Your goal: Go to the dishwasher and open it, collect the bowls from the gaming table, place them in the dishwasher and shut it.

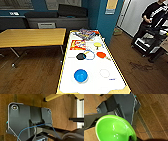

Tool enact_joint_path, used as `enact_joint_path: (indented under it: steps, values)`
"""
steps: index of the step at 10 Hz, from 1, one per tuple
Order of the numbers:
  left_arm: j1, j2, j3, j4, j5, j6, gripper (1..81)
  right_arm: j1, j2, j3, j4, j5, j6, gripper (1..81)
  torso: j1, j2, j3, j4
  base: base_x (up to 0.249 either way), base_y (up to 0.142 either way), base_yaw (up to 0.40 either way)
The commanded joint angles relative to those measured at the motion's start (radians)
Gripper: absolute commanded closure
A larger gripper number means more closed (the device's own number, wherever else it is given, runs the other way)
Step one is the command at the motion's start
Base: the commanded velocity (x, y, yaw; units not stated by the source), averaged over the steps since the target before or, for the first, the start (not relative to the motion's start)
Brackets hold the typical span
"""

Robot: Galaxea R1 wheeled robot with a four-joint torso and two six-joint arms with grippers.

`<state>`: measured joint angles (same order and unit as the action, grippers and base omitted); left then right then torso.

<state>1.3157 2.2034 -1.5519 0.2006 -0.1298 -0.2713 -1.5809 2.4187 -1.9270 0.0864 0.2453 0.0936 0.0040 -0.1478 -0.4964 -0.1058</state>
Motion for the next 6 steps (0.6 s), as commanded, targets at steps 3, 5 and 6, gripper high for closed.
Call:
enact_joint_path:
  steps: [3,5,6]
  values:
    - [-0.232,-0.275,0.303,-0.001,0.062,-0.178,1.0,0.003,-0.054,0.031,-0.005,-0.061,-0.006,81.1,0.0,0.0,0.0,0.0,0.0,0.0,0.0]
    - [-0.339,-0.319,0.387,-0.019,0.151,-0.23,1.0,0.006,-0.054,0.043,-0.005,-0.061,-0.005,81.1,0.0,0.0,0.0,0.0,0.0,0.0,0.0]
    - [-0.382,-0.326,0.397,-0.027,0.157,-0.255,1.0,0.009,-0.054,0.043,-0.004,-0.061,-0.003,81.1,0.0,0.0,0.0,0.0,0.0,0.0,0.0]
